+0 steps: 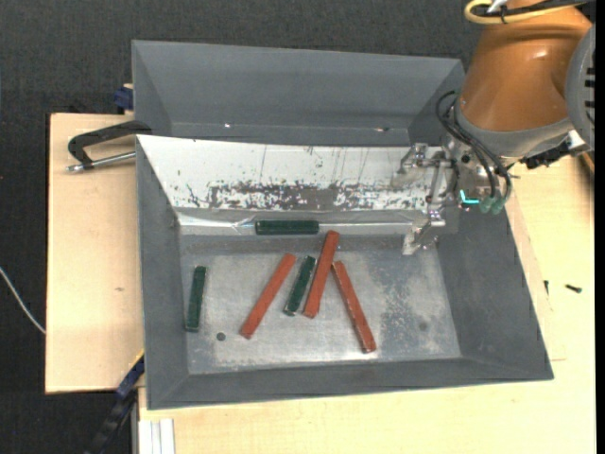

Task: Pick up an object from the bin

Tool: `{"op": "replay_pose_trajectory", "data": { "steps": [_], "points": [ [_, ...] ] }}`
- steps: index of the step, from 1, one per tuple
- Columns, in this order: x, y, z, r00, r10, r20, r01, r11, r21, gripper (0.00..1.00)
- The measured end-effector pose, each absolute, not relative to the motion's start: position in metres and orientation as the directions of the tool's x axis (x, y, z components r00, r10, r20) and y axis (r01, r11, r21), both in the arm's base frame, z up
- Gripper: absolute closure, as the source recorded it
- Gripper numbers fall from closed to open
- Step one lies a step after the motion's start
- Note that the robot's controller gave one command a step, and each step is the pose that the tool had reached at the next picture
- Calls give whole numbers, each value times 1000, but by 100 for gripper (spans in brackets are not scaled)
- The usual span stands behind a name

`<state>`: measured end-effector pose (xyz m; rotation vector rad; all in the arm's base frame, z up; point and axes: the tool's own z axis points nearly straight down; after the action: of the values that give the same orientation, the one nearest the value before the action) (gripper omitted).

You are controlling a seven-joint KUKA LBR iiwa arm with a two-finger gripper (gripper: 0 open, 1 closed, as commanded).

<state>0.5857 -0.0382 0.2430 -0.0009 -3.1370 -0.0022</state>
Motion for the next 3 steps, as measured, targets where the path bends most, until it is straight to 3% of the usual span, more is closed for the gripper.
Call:
{"op": "replay_pose_trajectory", "data": {
  "steps": [1, 2, 3],
  "points": [
    [587, -38, 247, -1000, 0, -4, 0, 1000, 1, 0],
    [582, -5, 201, -1000, -3, -10, -3, 1000, -1, 0],
    [581, 18, 141, -1000, -13, -5, -13, 1000, 2, 0]
  ]
}}
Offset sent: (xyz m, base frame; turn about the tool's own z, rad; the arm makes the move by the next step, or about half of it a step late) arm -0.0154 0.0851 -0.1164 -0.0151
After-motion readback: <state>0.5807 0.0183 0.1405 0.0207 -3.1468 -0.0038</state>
